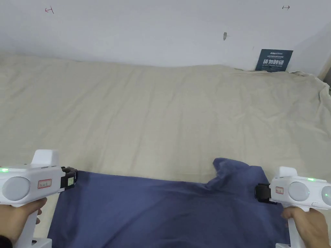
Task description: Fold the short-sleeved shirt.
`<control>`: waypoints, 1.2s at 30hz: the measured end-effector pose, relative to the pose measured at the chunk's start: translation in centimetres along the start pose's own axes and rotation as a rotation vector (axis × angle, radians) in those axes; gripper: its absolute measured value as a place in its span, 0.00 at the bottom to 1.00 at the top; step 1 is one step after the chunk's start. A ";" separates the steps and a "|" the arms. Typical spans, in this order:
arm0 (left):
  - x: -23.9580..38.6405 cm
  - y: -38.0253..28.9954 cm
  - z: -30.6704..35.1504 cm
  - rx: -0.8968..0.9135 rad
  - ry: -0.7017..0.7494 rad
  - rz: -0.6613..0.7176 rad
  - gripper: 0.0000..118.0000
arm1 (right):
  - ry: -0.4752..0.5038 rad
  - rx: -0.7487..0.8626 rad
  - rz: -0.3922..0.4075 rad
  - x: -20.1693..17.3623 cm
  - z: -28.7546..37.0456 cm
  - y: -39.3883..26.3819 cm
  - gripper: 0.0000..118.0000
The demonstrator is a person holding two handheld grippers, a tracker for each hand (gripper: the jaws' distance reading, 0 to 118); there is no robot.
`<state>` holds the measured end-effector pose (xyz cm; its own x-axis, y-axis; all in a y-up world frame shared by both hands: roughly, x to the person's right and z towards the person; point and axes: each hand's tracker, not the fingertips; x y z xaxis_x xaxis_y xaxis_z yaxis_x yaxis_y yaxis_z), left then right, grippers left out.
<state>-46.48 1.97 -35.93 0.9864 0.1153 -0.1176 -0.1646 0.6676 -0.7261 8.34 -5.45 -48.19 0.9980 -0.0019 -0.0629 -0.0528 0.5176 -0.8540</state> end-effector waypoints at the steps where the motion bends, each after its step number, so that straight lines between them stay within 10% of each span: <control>1: 0.0 -0.1 0.1 -0.003 0.001 0.002 0.00 | 0.005 -0.015 -0.012 0.2 -0.7 -0.1 0.51; 4: -0.1 -0.4 0.3 -0.006 0.003 0.008 0.00 | -0.005 -0.003 -0.048 0.4 -1.1 -0.3 0.37; 6: 0.0 -0.7 0.6 -0.006 0.001 0.009 0.00 | -0.003 0.015 -0.050 0.0 -0.4 -0.5 0.01; 36: -2.4 -14.5 12.5 -0.034 0.066 0.060 0.00 | 0.244 0.311 -0.055 4.5 23.5 -19.6 0.01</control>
<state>-46.50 1.18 -16.64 0.9731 0.1045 -0.2054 -0.2242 0.6353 -0.7390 14.65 4.47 -19.62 0.9597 -0.2206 -0.1739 0.0509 0.7454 -0.6647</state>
